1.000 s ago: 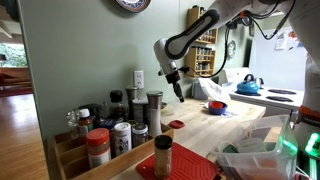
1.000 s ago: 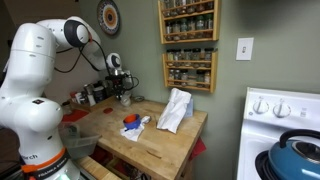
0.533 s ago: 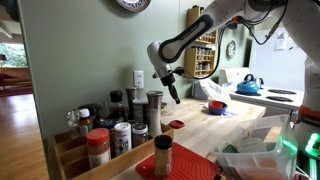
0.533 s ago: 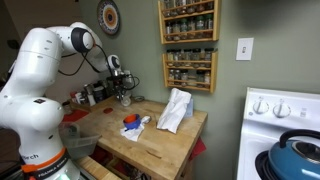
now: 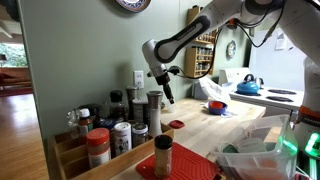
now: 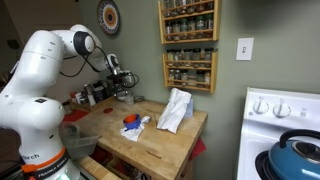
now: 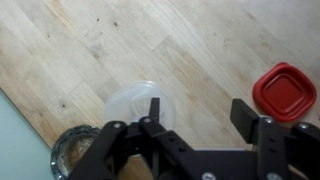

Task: Stack the plastic cup on the other

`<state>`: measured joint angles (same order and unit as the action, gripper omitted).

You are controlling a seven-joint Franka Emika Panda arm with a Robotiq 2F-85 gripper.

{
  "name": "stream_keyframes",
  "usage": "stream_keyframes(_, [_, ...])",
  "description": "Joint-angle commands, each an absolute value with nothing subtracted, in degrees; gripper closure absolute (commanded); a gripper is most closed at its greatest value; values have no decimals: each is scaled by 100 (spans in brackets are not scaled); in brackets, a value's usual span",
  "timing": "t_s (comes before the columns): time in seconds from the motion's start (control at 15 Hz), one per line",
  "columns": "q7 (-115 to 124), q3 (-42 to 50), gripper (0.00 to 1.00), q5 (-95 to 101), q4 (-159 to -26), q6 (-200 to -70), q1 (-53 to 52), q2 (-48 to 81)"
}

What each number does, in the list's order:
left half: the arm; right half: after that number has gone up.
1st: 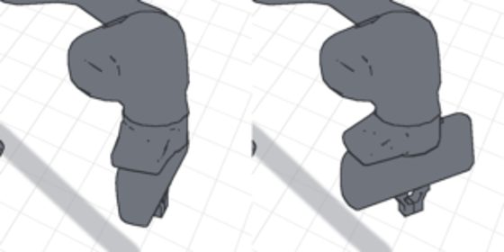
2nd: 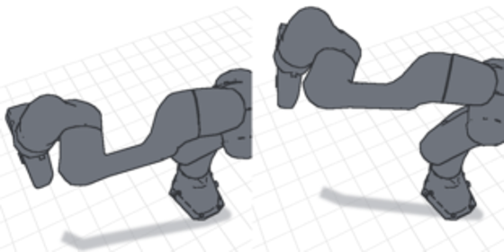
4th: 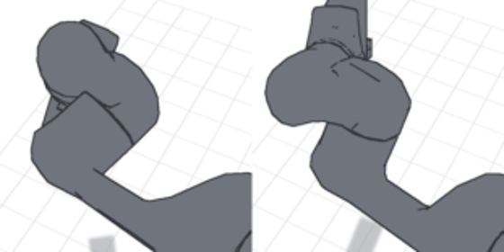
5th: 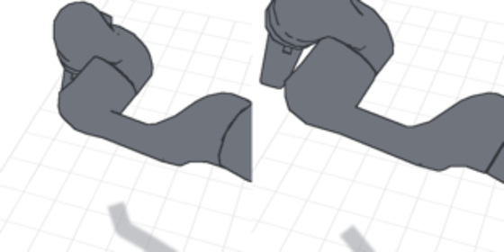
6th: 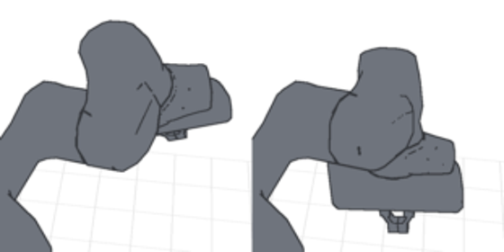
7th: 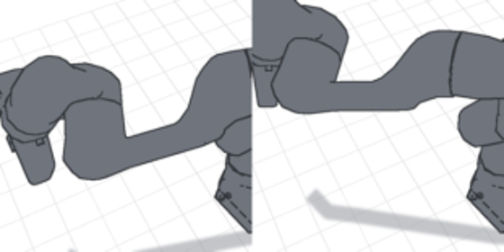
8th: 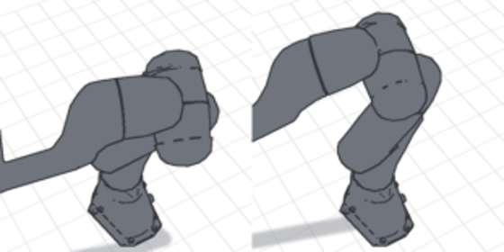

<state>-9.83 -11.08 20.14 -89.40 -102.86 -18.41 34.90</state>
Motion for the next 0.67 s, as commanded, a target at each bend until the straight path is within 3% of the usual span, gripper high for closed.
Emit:
stream_keyframes(0.0, [-1072,-977,0,2175,-8706,-10180,-1886,3710])
stream_keyframes(0.6, [-280,-975,0,1505,-9214,-10411,-1664,2835])
